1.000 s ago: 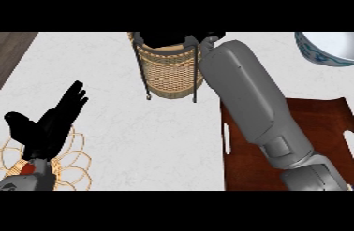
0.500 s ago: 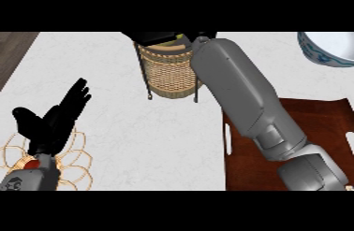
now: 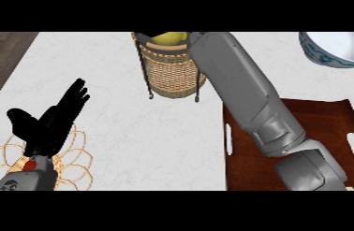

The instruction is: Pick the lemon from the tray and place it in the tiered basket

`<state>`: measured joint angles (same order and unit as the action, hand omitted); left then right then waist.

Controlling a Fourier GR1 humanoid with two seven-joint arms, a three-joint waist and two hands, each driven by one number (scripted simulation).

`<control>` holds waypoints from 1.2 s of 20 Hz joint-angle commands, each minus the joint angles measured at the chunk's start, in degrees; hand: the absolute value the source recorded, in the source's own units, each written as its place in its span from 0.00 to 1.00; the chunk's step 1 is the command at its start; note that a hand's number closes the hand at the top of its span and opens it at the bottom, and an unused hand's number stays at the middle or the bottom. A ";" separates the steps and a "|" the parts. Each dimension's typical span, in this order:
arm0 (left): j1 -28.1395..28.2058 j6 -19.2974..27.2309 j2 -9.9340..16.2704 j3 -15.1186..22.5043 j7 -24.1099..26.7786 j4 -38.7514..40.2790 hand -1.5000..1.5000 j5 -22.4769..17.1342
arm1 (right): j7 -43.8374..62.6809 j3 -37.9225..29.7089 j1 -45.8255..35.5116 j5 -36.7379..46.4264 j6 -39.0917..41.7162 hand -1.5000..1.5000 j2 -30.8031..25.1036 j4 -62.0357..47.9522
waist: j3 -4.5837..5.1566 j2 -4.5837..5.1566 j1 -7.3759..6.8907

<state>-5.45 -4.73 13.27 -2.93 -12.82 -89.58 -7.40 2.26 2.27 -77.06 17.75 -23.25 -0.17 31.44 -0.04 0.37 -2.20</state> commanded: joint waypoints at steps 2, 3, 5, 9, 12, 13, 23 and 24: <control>1.18 1.33 -2.43 1.56 2.08 1.01 0.50 1.77 | -5.12 -8.80 1.48 -8.47 1.16 0.00 -1.17 1.09 | 0.02 0.31 0.64; 0.57 0.32 -0.44 0.28 1.47 1.76 0.50 1.51 | -4.72 -9.86 -0.19 -9.23 0.81 0.00 -0.95 1.04 | 0.03 0.23 0.62; 1.90 0.38 -0.50 0.09 4.05 3.03 0.50 2.48 | -4.18 -11.97 1.74 -11.48 -0.52 0.00 -0.23 2.77 | 0.04 -0.05 1.33; 1.02 -2.15 2.45 -3.12 -0.10 -0.16 0.50 -1.56 | -7.57 -15.41 2.85 -13.23 -1.66 0.00 -4.05 2.76 | 0.03 -0.12 1.06; -0.71 2.11 -0.48 -0.81 -1.43 0.56 0.50 2.07 | -5.00 -17.04 2.85 -14.48 -1.05 0.00 -7.89 5.22 | 0.03 -0.29 1.87; 1.16 0.74 -0.50 -0.53 -0.03 -0.03 0.50 1.43 | -6.46 -18.37 5.17 -15.34 0.51 0.00 -10.99 6.09 | 0.01 -0.33 2.04; 3.05 1.55 -2.75 0.13 -1.07 -2.83 0.50 1.28 | -7.26 -23.87 11.62 -20.02 14.02 0.00 -27.77 6.08 | 0.00 -0.39 1.99; 1.36 0.52 -0.39 -1.09 -3.46 -3.83 0.50 0.47 | -9.50 -25.85 10.29 -20.22 15.64 0.00 -31.69 1.05 | -0.04 0.10 0.99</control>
<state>-3.99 -4.13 12.34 -3.92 -13.70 -90.89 -6.53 -4.37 -20.74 -68.73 -0.89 -12.66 -24.98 35.40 -0.02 0.20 -0.55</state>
